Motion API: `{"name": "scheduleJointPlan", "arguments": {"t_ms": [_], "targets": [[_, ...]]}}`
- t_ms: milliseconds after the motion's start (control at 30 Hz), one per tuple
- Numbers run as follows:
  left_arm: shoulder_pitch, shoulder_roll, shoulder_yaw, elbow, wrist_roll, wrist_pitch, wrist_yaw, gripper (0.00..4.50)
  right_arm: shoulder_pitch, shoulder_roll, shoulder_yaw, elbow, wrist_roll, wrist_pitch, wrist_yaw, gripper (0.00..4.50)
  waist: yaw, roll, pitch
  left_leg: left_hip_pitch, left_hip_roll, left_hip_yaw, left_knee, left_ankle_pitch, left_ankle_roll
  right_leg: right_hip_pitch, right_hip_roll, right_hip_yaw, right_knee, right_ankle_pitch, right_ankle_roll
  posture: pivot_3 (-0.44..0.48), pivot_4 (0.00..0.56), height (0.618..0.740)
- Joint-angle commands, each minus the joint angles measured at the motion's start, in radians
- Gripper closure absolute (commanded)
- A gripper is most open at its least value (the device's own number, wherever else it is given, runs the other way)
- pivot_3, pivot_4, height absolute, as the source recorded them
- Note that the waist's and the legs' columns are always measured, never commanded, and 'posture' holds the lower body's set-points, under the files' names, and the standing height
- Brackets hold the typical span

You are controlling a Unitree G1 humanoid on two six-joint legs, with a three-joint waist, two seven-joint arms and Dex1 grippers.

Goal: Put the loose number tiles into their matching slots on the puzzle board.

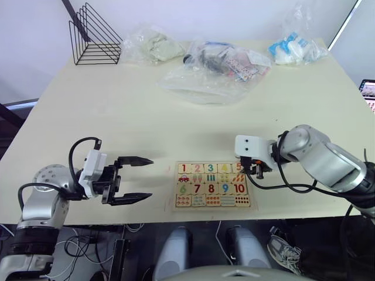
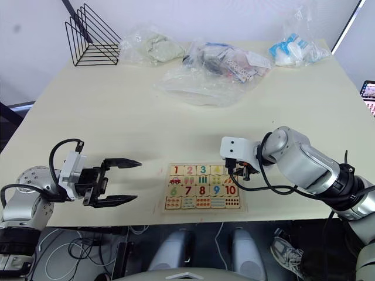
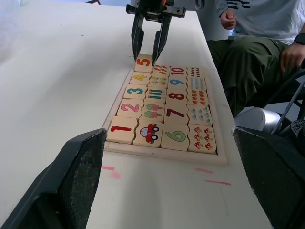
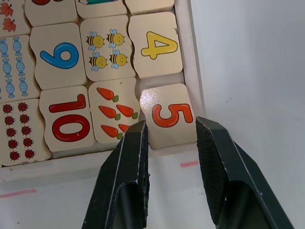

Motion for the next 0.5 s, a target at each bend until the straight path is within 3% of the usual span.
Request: {"name": "scheduleJointPlan", "arguments": {"t_ms": [33, 433, 467, 500], "targets": [[-0.001, 0.0, 0.034, -0.008, -0.002, -0.013, -0.03, 0.0, -0.021, 0.013, 0.001, -0.024, -0.01, -0.008, -0.001, 3.61, 0.0, 0.0, 0.0, 0.0, 0.0, 0.0, 0.0, 0.0, 0.0, 0.0, 0.0, 0.0, 0.0, 0.0, 0.0, 0.0, 0.15, 0.74], [-0.008, -0.005, 0.028, -0.004, 0.002, -0.014, -0.031, 0.0, -0.02, 0.012, 0.004, -0.02, -0.024, -0.03, 0.015, 3.61, 0.0, 0.0, 0.0, 0.0, 0.0, 0.0, 0.0, 0.0, 0.0, 0.0, 0.0, 0.0, 0.0, 0.0, 0.0, 0.0, 0.15, 0.74], [-0.008, -0.006, 0.027, -0.004, 0.002, -0.014, -0.031, 0.0, -0.019, 0.009, 0.005, -0.021, -0.025, -0.033, 0.018, 2.81, 0.0, 0.0, 0.0, 0.0, 0.0, 0.0, 0.0, 0.0, 0.0, 0.0, 0.0, 0.0, 0.0, 0.0, 0.0, 0.0, 0.15, 0.74], [-0.008, -0.006, 0.027, -0.003, 0.002, -0.014, -0.031, 0.0, -0.018, 0.006, 0.005, -0.022, -0.026, -0.035, 0.021, 2.37, 0.0, 0.0, 0.0, 0.0, 0.0, 0.0, 0.0, 0.0, 0.0, 0.0, 0.0, 0.0, 0.0, 0.0, 0.0, 0.0, 0.15, 0.74]]}}
